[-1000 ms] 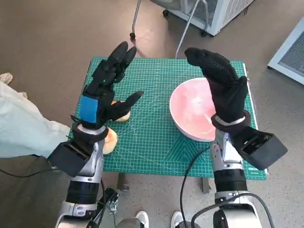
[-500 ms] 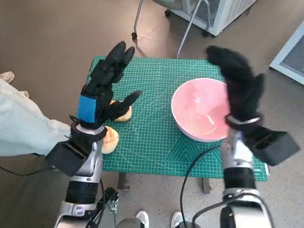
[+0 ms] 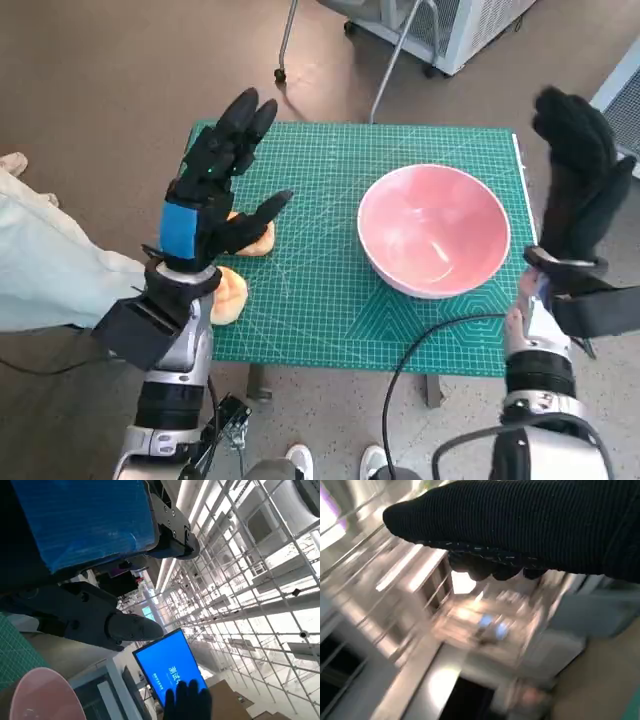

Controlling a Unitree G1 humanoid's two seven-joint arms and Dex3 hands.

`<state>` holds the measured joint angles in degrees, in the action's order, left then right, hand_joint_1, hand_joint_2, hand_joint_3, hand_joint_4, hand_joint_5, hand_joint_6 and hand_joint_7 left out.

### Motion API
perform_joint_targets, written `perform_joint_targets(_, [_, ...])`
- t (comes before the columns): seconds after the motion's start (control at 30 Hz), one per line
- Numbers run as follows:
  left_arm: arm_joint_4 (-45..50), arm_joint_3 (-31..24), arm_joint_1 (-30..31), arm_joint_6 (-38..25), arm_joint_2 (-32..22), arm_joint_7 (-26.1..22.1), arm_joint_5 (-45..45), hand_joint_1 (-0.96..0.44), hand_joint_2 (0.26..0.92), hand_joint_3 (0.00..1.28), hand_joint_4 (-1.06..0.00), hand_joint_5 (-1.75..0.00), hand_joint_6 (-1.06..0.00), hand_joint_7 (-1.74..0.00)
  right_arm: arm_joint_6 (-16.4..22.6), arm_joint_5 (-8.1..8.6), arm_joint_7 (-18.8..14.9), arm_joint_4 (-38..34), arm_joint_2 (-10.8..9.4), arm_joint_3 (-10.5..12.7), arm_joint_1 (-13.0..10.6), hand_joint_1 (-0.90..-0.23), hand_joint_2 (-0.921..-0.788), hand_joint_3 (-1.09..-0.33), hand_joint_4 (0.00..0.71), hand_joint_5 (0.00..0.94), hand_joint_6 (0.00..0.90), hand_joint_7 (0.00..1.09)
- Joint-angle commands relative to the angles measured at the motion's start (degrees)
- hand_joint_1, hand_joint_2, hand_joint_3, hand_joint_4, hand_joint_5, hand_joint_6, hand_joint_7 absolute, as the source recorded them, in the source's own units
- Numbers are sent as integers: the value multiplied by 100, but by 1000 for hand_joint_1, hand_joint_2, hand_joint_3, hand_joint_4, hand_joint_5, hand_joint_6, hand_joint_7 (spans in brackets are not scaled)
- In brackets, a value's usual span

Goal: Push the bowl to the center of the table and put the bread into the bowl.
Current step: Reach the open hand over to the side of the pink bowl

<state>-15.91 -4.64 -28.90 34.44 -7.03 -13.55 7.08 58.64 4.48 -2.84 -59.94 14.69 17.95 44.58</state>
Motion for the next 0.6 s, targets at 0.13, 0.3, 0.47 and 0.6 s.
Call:
perform_joint_targets(0.13, [21,13,69,29,0,45,-65,-301,921,214,-393,0,-401,-100,-399,-370,842,-891,184,-61,-108,-568,-921,-899,226,13,0,686])
perform_joint_targets(0.3, [22,18,65,16,-1,46,-72,-299,921,214,-389,0,-398,-97,-895,-120,678,-1216,111,56,-122,-569,-921,-912,208,4,11,659])
perform_joint_targets(0.47, [58,20,77,-12,-6,51,-80,-295,921,215,-387,0,-397,-95,-1217,150,431,-1346,-78,207,-131,-560,-921,-917,208,3,42,607])
perform_joint_targets(0.6, [85,14,93,-33,-24,40,-67,-291,921,216,-386,0,-397,-94,-1418,387,190,-1411,-245,361,-110,-573,-921,-953,196,1,41,586])
